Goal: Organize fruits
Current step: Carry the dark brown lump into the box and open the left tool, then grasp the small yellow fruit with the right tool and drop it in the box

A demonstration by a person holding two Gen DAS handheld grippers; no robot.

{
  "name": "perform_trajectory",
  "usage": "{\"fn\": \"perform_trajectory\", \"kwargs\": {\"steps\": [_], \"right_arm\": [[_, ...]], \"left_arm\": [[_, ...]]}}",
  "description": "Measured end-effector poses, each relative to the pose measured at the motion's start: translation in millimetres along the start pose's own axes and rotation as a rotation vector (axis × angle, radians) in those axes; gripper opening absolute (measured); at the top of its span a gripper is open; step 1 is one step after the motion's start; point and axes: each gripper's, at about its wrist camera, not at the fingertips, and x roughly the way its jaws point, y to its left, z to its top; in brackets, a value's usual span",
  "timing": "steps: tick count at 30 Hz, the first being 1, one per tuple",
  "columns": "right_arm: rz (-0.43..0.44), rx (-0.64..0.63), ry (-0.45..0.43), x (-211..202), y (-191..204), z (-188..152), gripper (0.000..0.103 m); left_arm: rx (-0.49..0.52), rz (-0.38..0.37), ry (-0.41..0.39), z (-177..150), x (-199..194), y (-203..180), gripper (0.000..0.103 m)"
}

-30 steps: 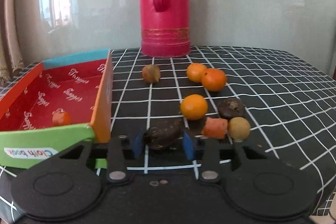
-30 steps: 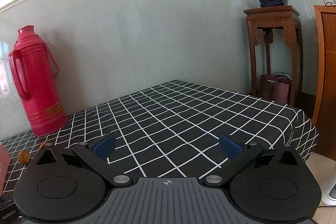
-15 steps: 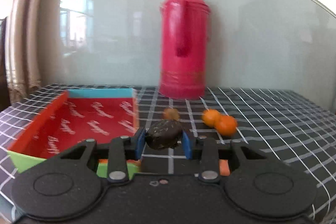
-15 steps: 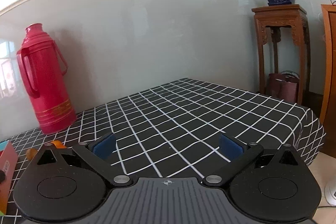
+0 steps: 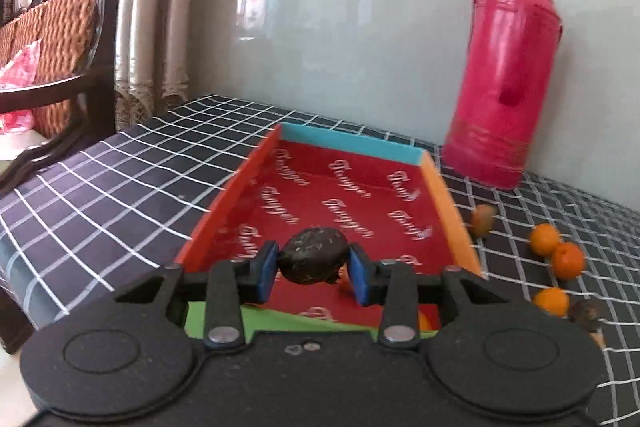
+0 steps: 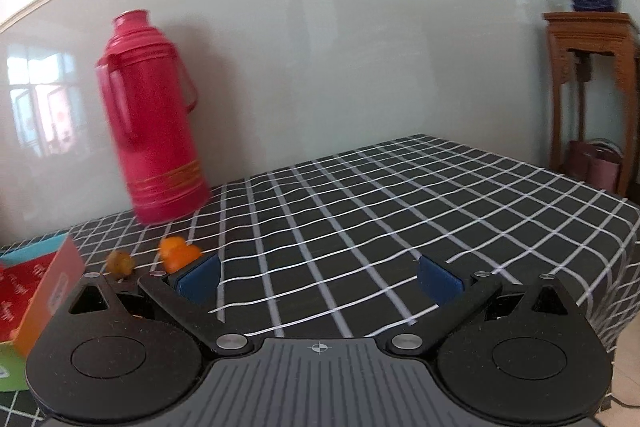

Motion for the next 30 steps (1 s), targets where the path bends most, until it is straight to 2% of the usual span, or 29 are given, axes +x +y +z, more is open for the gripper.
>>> {"fn": "perform_trajectory", "kwargs": {"steps": [6, 14, 17, 21, 24, 25, 26, 27, 30], "right_arm": [[0.075, -0.064, 0.023, 3, 26, -6, 0.103], [0.149, -0.140, 0.072, 10, 49, -16, 0.103], [0.157, -0.161, 0.101, 16, 56, -19, 0.103], [0.170, -0.163, 0.116, 19, 60, -23, 0.103], [0.167, -0.178, 0.111, 20, 64, -25, 0.101], [0.166, -0.183, 0.110, 20, 64, -26, 0.096], [0.169, -0.188, 0.119, 22, 65, -26, 0.077], [0.170, -0.189, 0.135, 25, 66, -27, 0.065], [0.164, -0.173, 0.175, 33, 64, -30, 0.065]], "left_arm": [[-0.006, 0.058, 0.012, 5, 2, 22, 0.028], [0.000, 0.057, 0.015, 10, 7, 36, 0.027], [-0.007, 0.022, 0.003, 6, 1, 34, 0.041], [0.030, -0.048, -0.030, 0, -11, 21, 0.048], [0.070, -0.067, -0.073, -4, -21, 13, 0.059], [0.077, -0.071, -0.090, -5, -24, 11, 0.062], [0.084, -0.075, -0.104, -6, -28, 10, 0.062], [0.091, -0.077, -0.117, -6, -31, 9, 0.062], [0.095, -0.076, -0.143, -6, -35, 10, 0.064]]}}
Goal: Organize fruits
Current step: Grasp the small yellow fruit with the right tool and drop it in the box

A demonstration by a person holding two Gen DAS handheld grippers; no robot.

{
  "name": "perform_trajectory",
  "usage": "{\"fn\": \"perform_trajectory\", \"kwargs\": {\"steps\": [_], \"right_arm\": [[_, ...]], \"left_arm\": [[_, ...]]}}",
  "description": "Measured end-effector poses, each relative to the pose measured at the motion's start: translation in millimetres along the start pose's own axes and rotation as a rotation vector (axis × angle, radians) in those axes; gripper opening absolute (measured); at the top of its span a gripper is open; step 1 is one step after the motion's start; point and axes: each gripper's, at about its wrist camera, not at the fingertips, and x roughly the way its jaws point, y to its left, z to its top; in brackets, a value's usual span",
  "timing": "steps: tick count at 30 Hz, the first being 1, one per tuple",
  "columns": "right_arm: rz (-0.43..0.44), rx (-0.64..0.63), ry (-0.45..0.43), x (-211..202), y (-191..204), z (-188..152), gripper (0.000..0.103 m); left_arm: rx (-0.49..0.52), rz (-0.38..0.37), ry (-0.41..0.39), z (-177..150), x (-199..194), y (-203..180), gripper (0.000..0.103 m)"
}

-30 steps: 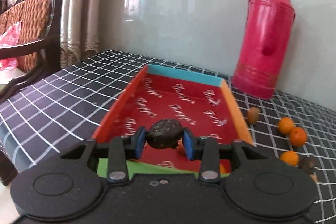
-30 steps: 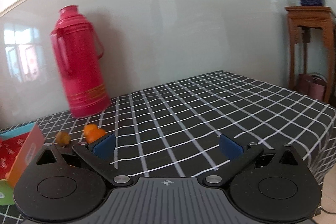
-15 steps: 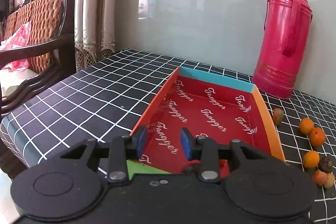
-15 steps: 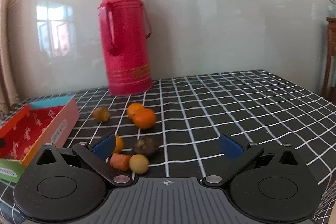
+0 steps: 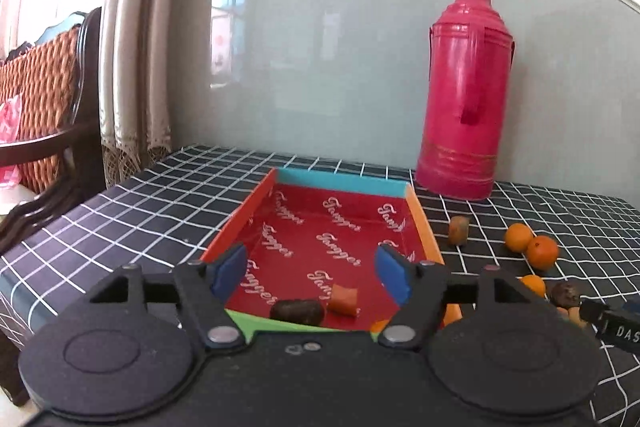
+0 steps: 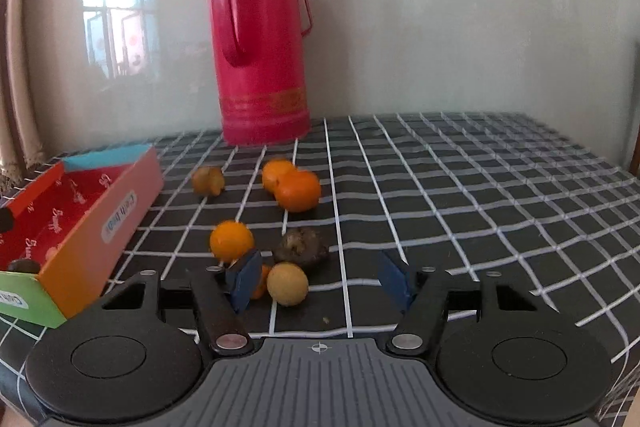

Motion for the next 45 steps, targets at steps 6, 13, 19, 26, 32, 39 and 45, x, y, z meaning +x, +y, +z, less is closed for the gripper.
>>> {"fn": "perform_trajectory", "kwargs": {"steps": [6, 13, 19, 26, 32, 39, 45], "right_arm": [[0.023, -0.019, 0.024, 8, 3, -2, 0.042], [0.056, -0.004, 0.050, 16, 9, -2, 0.037], [0.077, 0.042, 0.072, 24, 8, -2, 0.026], [0.103, -0.011, -0.017, 8, 22, 2, 0.026], [0.288, -0.051, -0.131, -13, 52, 7, 0.026], [0.430, -0.167, -0.192, -25, 98, 2, 0.026], [0.475, -0.198, -0.163, -24, 122, -4, 0.026]], "left_arm": [[-0.043, 0.027, -0.029, 4, -5, 13, 0.070], [-0.058, 0.051, -0.037, 5, -9, 24, 0.072], [-0.060, 0.066, -0.039, 4, -10, 29, 0.073], [-0.107, 0.106, -0.056, 6, -13, 42, 0.078], [-0.149, 0.175, -0.061, 5, -17, 60, 0.081], [-0.196, 0.236, -0.036, 1, -18, 88, 0.082], [-0.199, 0.254, -0.031, -1, -22, 98, 0.082]]}}
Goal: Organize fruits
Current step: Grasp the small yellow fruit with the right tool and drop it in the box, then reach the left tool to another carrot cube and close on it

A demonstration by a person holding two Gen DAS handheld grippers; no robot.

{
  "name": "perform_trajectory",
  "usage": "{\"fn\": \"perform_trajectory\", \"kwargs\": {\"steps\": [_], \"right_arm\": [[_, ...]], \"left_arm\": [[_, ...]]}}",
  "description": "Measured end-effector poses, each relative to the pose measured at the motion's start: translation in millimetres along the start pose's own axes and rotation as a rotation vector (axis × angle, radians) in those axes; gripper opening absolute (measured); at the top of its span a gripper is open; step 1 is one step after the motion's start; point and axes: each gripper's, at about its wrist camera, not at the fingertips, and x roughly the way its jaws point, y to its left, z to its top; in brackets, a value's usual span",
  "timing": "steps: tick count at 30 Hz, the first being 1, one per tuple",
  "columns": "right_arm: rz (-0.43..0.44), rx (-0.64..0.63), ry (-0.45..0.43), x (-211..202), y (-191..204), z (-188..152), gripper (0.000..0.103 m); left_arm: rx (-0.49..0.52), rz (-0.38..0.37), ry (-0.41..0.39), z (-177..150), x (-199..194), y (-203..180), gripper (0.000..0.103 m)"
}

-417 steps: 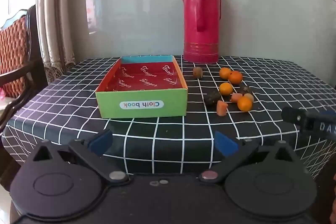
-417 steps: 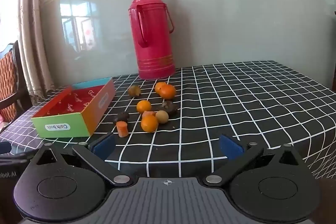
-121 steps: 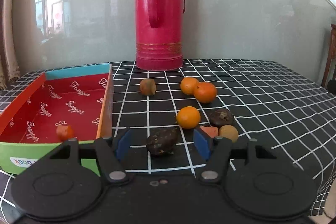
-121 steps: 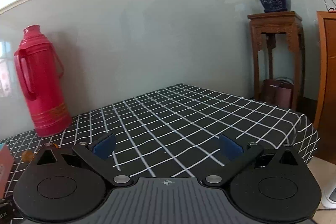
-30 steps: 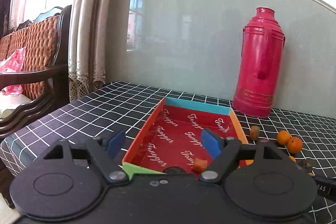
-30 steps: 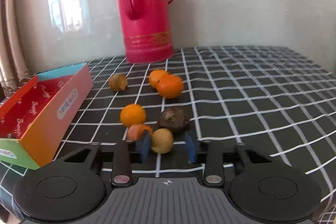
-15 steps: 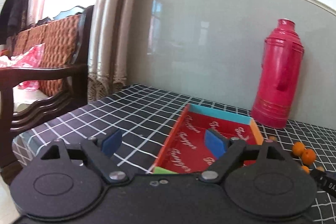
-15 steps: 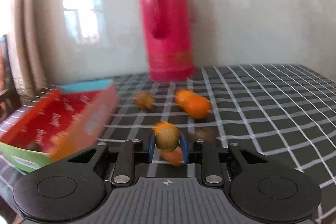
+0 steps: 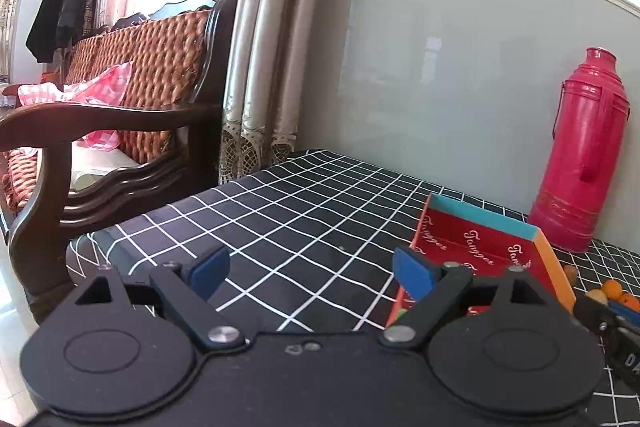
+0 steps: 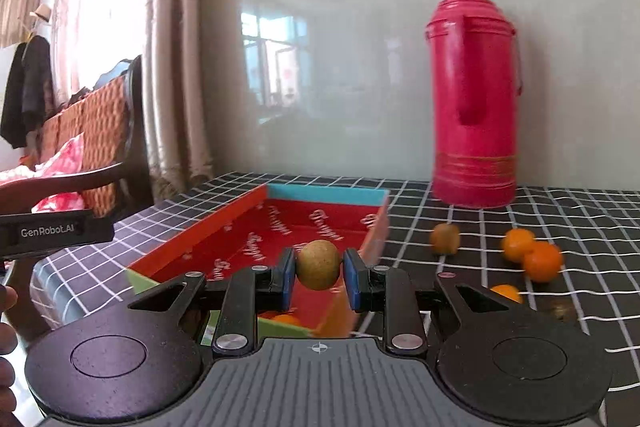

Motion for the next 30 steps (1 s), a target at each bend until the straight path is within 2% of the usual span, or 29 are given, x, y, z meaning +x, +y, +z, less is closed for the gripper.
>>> {"fn": "perform_trajectory", "kwargs": {"steps": [7, 8, 11, 12, 15, 19, 23, 30], "right_arm": [[0.032, -0.026, 0.046, 23, 20, -4, 0.026], [0.026, -0.039, 0.060, 26, 23, -5, 0.030], [0.010, -0.026, 0.033, 23, 21, -6, 0.078], [0.011, -0.019, 0.015, 20, 20, -5, 0.085], [-0.030, -0.016, -0.021, 12, 15, -3, 0.087], [-0.078, 0.034, -0.024, 6, -1, 0, 0.090], [-0.158, 0.085, -0.040, -4, -19, 3, 0.099], [-0.329, 0.134, -0.025, -19, -53, 6, 0.103]], "left_arm": [[0.010, 0.006, -0.004, -1, -1, 5, 0.082], [0.010, 0.008, -0.002, -1, -1, 5, 0.082], [0.003, 0.010, -0.001, 0, 0, 7, 0.082], [0.003, 0.011, -0.001, 0, 0, 6, 0.082], [0.001, 0.004, -0.002, 0, -1, 4, 0.082], [0.015, -0.007, -0.003, -1, -2, -3, 0.082], [0.031, -0.024, -0.009, -2, -4, -12, 0.082], [0.059, -0.076, -0.029, -4, -11, -32, 0.082]]}}
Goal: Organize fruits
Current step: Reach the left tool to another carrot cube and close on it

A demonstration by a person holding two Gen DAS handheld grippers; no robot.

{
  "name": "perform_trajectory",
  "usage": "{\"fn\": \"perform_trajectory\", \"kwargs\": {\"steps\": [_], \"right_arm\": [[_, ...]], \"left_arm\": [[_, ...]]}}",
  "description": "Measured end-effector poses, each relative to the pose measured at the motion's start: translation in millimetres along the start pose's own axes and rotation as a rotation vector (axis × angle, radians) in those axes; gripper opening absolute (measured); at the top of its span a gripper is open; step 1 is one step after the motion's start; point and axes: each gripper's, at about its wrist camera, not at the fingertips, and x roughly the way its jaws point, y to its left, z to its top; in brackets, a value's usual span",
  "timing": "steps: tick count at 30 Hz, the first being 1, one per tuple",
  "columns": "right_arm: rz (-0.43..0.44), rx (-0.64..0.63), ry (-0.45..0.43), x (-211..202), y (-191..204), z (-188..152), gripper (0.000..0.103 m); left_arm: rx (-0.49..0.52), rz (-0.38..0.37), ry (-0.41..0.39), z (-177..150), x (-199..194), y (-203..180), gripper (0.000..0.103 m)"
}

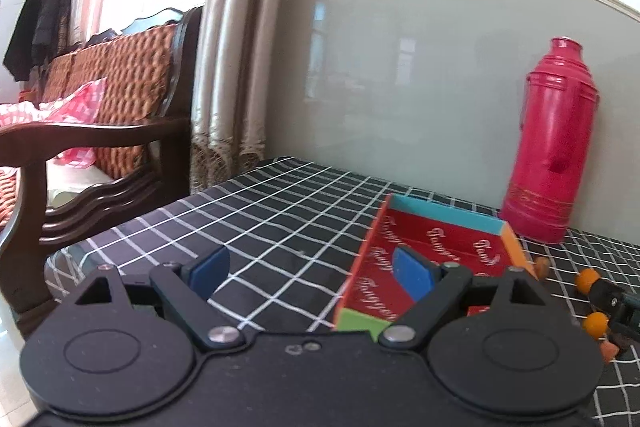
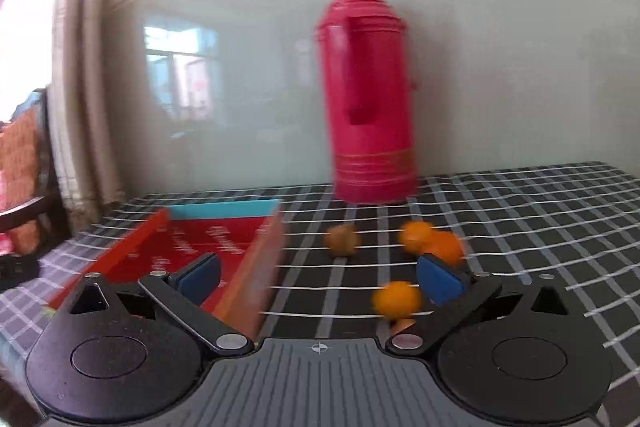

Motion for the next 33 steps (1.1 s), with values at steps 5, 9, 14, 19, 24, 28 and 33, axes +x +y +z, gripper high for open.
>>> {"fn": "perform_trajectory", "kwargs": {"steps": [5, 9, 14, 19, 24, 28, 33], "right_arm": [[-0.215, -0.006, -0.004, -8, -30, 3, 0.103], [-0.398, 0.003, 0.001, -14, -60, 3, 0.103], [-0.558, 0.060, 0.008, -29, -103, 3, 0.103], [-0.678, 0.082, 0.009, -44, -134, 3, 0.103], [-0.710, 0.091, 0.017, -56, -151, 0, 0.103], [-0.719, 0.100, 0.029, -61, -161, -2, 0.103], [-0.714, 0.125, 0.038, -66, -175, -4, 0.103]], "left_arm": [[0.030, -0.092, -0.040, -1, -9, -25, 0.082], [0.087, -0.211, -0.060, -6, -17, -60, 0.082], [0.166, -0.354, -0.064, -19, -28, -106, 0.082], [0.229, -0.469, -0.012, -39, -29, -146, 0.081], [0.299, -0.524, 0.056, -57, -21, -179, 0.074], [0.305, -0.540, 0.129, -68, -8, -192, 0.066], [0.317, -0.549, 0.184, -77, 10, -209, 0.055]]}}
